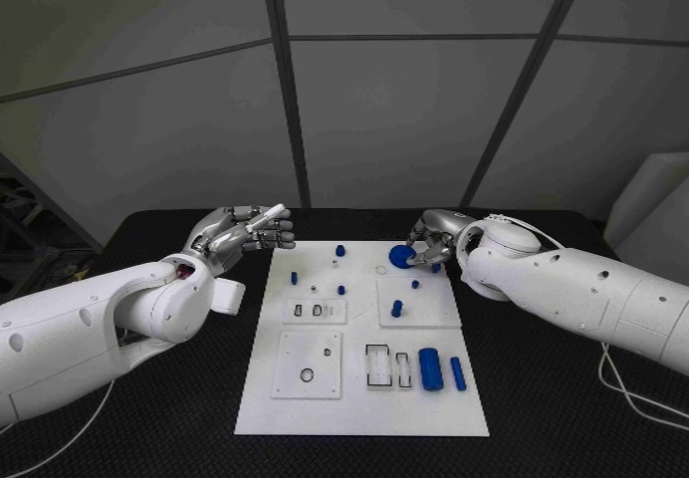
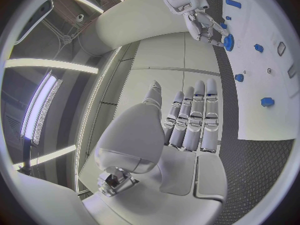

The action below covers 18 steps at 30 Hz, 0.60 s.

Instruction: Assemble the parts on the task board

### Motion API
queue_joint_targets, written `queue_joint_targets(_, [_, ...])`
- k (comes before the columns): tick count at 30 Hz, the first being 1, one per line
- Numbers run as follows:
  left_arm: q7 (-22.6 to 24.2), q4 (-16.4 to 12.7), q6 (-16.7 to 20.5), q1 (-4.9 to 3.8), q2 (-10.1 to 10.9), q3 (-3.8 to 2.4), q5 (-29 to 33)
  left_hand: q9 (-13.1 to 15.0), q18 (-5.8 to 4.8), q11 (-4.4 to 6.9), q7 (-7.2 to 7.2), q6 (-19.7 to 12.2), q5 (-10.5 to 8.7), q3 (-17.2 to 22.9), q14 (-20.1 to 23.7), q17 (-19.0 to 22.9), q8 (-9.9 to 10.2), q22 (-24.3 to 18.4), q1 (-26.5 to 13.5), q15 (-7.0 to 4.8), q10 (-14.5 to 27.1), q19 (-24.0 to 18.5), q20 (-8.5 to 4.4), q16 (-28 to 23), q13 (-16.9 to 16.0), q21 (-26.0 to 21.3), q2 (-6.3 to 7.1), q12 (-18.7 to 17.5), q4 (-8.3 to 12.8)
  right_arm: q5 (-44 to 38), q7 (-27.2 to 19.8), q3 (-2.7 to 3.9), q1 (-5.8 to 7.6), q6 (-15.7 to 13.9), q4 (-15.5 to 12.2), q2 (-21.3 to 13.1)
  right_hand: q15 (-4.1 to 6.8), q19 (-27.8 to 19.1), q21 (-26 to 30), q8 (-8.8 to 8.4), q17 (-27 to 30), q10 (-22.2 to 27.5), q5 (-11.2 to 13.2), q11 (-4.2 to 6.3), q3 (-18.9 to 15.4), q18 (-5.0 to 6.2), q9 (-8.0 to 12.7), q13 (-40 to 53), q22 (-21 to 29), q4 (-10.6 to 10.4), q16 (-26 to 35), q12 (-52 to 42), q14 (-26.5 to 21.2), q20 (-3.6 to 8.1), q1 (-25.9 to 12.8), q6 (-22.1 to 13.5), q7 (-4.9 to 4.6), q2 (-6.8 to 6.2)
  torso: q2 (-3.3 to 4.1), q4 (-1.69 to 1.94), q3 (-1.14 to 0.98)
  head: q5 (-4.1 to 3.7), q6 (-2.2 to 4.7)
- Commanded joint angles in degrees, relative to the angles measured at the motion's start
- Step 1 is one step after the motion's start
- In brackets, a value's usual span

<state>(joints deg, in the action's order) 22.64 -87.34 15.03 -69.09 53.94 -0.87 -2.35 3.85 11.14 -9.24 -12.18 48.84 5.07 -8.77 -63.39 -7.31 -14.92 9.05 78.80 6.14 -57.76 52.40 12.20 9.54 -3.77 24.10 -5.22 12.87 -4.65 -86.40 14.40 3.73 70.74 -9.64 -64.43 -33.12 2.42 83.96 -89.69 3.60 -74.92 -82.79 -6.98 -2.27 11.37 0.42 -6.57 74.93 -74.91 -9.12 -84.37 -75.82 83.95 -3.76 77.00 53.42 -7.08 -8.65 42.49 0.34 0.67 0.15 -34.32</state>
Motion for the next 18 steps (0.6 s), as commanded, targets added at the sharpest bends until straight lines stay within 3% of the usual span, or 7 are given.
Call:
queue_joint_targets(1, [-0.01, -0.01, -0.68, -0.1, -0.05, -0.07, -0.25, -0.06, -0.75, 0.0, -0.18, 0.24, -0.25, -0.04, 0.05, 0.02, 0.2, -0.09, -0.16, 0.48, -0.23, -0.01, 0.41, -0.19, 0.07, -0.28, -0.49, -0.37, 0.32, -0.55, 0.19, 0.02, 0.13, -0.1, -0.02, 0.11, -0.6, 6.04, -0.31, -0.13, -2.51, 0.54, 0.34, -0.28, -0.49, -0.42, 0.38, 2.46, -15.09, -0.73, -0.27, 0.66, 3.45, -0.74, -0.31, -1.9, -0.4, -1.09, 0.03, 0.02, 0.02, -0.06, -0.03])
queue_joint_targets(18, [-0.63, 0.21, -0.96, -0.1, -0.16, -0.06, -0.24, -0.08, -0.76, -0.08, -0.27, 0.11, -0.43, -0.33, 0.05, 0.01, 0.39, -0.21, -0.3, 0.54, -0.15, -0.03, 0.46, -0.43, 0.07, -0.37, -0.44, -0.65, 0.48, -0.39, 0.01, 0.02, 0.13, 0.52, 0.47, 0.86, -0.75, 6.04, -0.31, 0.24, -2.49, 0.45, 0.35, -0.38, -0.58, -0.42, 0.37, 2.59, -15.09, -2.15, -0.23, 0.57, 3.43, -0.98, -0.66, -2.01, -0.46, -1.32, 0.03, 0.08, 0.0, -0.02, 0.01])
